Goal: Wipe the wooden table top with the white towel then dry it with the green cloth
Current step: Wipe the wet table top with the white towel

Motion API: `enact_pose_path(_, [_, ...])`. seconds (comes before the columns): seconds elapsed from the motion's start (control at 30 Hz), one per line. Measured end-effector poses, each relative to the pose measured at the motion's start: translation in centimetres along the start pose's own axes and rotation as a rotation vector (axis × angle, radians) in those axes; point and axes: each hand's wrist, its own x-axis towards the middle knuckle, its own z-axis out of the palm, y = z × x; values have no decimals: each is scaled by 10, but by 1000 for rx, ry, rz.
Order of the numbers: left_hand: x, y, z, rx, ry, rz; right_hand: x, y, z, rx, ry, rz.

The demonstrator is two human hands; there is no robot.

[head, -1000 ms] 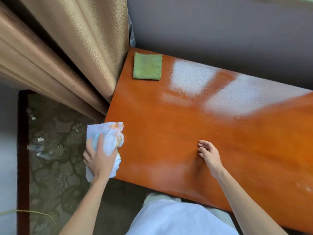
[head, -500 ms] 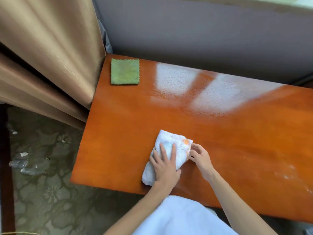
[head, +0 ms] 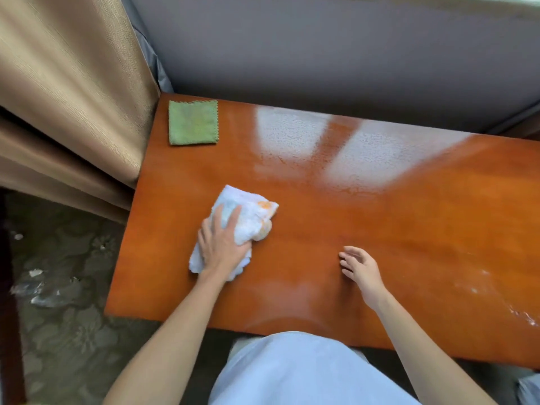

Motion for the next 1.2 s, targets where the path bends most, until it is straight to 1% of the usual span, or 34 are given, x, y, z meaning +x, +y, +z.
enact_pose_path(0.07, [6, -30, -11, -22, 63, -120, 1, 2, -7, -5, -4, -7])
enact_pose_path(0.17, [4, -71, -24, -56, 105, -288, 3, 4, -18, -25, -3, -22])
enact_pose_path(0.3, [-19, -101, -22, -112, 161, -456, 4, 8, -30, -57, -19, -34])
enact_pose_path(0.4, [-41, -100, -9, -137, 210, -511, 4, 9, -35, -84, -40, -55])
enact_pose_path(0.53, [-73, -56, 20, -164, 236, -591, 6, 9, -39, -99, -72, -83])
enact_pose_path(0.6, [-91, -22, 40, -153, 236, -535, 7, 9, -44, -98, -66, -94])
enact_pose_path(0.67, [-109, 18, 59, -111, 196, -427, 8, 9, -50, -93, -58, -105])
enact_pose_path(0.83, [-138, 132, 97, -29, 7, -214, 10, 14, -76, -90, -36, -102])
enact_pose_path(0.93, [-140, 184, 106, 69, -65, -8, 11, 20, -94, -104, -41, -101])
enact_pose_path(1.0, [-132, 203, 105, 148, -95, 125, 12, 25, -105, -104, -48, -93])
enact_pose_path(1.07, [-118, 209, 102, 228, -93, 219, 12, 28, -112, -102, -66, -97])
enact_pose_path(1.13, [-99, 203, 97, 252, -107, 280, 13, 29, -113, -100, -84, -93])
enact_pose_path(1.2, [-82, 190, 90, 267, -125, 304, 15, 28, -113, -99, -95, -88])
